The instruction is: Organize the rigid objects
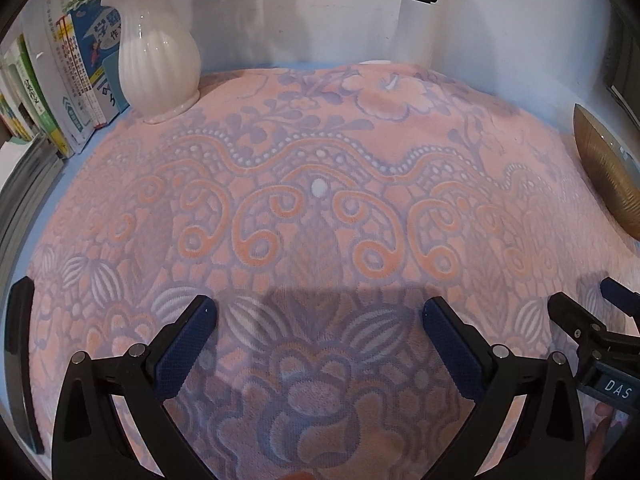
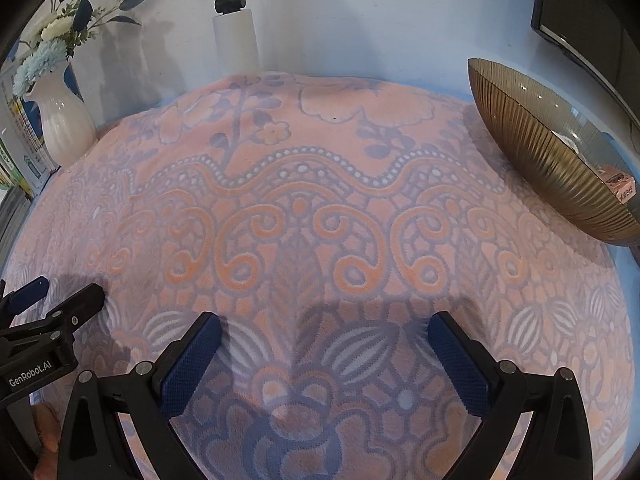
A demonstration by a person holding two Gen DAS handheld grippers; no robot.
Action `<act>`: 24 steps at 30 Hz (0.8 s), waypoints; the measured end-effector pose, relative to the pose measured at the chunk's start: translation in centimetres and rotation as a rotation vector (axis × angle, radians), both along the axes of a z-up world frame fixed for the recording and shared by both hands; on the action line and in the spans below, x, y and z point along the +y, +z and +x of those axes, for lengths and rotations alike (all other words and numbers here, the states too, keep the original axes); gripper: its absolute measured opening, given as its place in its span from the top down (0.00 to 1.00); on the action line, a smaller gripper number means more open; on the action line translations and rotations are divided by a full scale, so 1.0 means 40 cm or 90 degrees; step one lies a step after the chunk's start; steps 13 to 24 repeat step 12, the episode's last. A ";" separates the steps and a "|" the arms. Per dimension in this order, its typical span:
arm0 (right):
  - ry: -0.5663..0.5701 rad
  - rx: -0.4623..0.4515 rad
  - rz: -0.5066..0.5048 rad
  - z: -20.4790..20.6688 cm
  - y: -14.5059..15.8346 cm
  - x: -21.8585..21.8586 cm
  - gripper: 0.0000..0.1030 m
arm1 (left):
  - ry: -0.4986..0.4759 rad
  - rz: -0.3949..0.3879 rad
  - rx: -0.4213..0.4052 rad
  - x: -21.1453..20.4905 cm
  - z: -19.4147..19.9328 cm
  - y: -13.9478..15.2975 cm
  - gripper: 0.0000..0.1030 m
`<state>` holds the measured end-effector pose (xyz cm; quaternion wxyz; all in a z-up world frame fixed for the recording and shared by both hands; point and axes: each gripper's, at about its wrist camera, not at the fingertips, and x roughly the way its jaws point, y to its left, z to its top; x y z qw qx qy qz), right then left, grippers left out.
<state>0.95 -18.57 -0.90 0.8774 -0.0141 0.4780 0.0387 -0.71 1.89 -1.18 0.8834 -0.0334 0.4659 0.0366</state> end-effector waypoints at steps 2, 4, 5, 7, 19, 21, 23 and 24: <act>0.000 0.000 0.000 0.000 0.000 0.000 0.00 | 0.000 0.001 0.000 0.000 0.000 -0.001 0.00; -0.002 0.000 0.000 -0.001 0.001 0.001 0.00 | -0.002 0.000 0.000 0.001 0.003 -0.002 0.00; -0.002 0.000 0.000 -0.001 0.001 0.002 0.00 | -0.002 0.000 0.001 0.002 0.004 -0.003 0.00; -0.001 0.000 0.000 -0.001 0.001 0.001 0.00 | -0.003 0.001 0.001 0.002 0.006 -0.004 0.00; -0.001 0.000 0.000 -0.001 0.001 0.000 0.00 | -0.002 0.003 -0.001 -0.001 -0.001 -0.004 0.00; -0.001 0.000 0.000 -0.001 0.001 0.000 0.00 | -0.002 0.003 -0.001 -0.001 -0.001 -0.004 0.00; -0.001 0.000 0.000 -0.001 0.001 0.000 0.00 | -0.002 0.003 -0.001 -0.001 -0.001 -0.004 0.00; -0.001 0.000 0.000 -0.001 0.001 0.000 0.00 | -0.002 0.003 -0.001 -0.001 -0.001 -0.004 0.00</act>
